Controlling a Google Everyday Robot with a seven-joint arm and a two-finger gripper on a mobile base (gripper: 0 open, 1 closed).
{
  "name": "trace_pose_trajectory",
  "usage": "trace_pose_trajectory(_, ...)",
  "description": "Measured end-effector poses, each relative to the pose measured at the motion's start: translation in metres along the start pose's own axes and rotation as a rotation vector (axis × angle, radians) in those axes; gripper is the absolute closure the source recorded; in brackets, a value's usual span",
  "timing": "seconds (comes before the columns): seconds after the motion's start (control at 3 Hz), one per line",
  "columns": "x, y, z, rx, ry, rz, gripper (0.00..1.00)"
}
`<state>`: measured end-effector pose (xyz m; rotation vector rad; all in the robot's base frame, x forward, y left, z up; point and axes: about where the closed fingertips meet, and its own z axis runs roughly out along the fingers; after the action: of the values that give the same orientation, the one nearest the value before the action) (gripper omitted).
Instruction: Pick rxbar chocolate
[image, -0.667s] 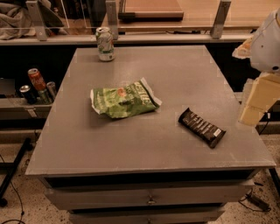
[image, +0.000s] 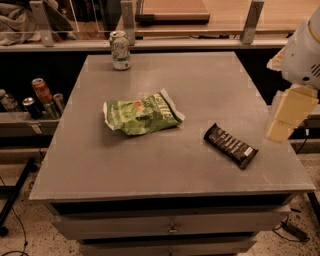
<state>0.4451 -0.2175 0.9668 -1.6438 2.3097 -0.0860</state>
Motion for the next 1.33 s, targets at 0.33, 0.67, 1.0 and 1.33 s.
trace_pose_trajectory(0.33,0.005,-0.007,0.032,-0.018,0.041,0.160,0.00)
trace_pose_trajectory(0.67,0.012,-0.010,0.070,-0.027,0.098,0.306,0.00)
trace_pose_trajectory(1.0,0.018,-0.010,0.100,-0.022,0.151,0.391,0.00)
trace_pose_trajectory(1.33,0.022,-0.008,0.128,-0.017,0.202,0.440,0.00)
